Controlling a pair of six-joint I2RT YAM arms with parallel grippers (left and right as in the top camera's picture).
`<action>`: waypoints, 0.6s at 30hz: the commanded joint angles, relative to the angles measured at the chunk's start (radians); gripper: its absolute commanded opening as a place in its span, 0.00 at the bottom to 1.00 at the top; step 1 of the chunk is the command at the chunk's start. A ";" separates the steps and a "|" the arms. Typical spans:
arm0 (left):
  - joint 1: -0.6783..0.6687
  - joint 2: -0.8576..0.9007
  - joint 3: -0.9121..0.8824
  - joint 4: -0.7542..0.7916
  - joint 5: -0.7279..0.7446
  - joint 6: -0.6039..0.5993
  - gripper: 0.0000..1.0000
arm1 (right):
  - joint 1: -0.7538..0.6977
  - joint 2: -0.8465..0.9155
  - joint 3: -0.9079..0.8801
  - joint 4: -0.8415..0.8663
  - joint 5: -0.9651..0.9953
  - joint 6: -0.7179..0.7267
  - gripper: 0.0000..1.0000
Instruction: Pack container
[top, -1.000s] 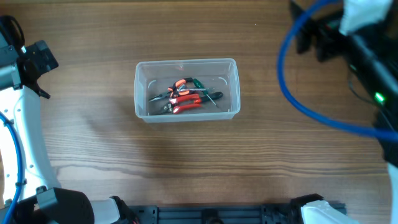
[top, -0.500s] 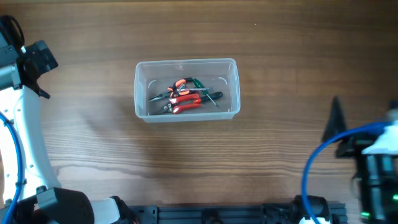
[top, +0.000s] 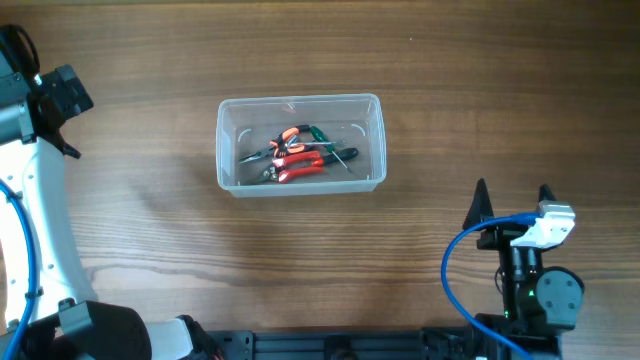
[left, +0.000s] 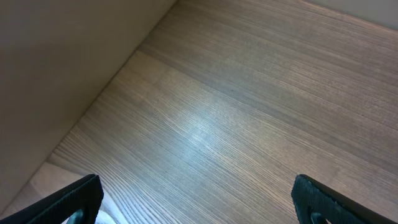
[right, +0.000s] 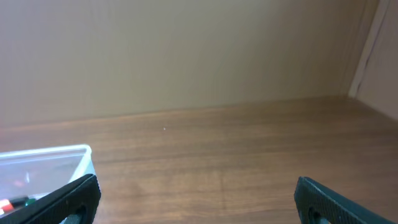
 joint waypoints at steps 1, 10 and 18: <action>0.004 0.006 0.008 0.003 -0.002 0.001 1.00 | -0.003 -0.017 -0.072 0.037 -0.038 0.128 1.00; 0.004 0.006 0.008 0.003 -0.002 0.001 1.00 | -0.003 -0.013 -0.113 0.043 -0.057 0.220 1.00; 0.004 0.006 0.008 0.003 -0.002 0.001 1.00 | -0.003 -0.010 -0.113 0.042 -0.057 0.220 1.00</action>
